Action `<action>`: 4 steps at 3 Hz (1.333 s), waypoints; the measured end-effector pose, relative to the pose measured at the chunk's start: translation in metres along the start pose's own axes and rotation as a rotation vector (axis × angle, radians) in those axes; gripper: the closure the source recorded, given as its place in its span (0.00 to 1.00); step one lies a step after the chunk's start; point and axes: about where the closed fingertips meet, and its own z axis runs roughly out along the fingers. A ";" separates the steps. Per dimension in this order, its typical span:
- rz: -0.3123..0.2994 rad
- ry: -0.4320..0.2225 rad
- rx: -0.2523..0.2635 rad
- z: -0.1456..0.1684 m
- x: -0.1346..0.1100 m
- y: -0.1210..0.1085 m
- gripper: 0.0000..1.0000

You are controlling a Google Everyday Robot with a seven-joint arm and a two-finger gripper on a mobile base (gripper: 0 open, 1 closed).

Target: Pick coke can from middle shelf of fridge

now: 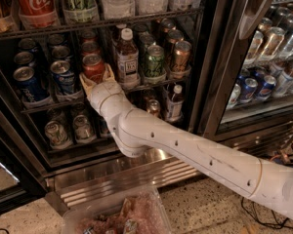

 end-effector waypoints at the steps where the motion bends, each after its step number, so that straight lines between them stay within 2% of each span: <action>1: 0.000 0.002 -0.003 0.002 0.001 0.000 1.00; 3: -0.019 -0.002 -0.030 0.003 0.001 0.003 1.00; 4: -0.043 -0.005 -0.079 0.002 -0.004 0.002 1.00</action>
Offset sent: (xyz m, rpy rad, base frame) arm 0.0041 0.0039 -0.0043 -0.0042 -0.0023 0.0207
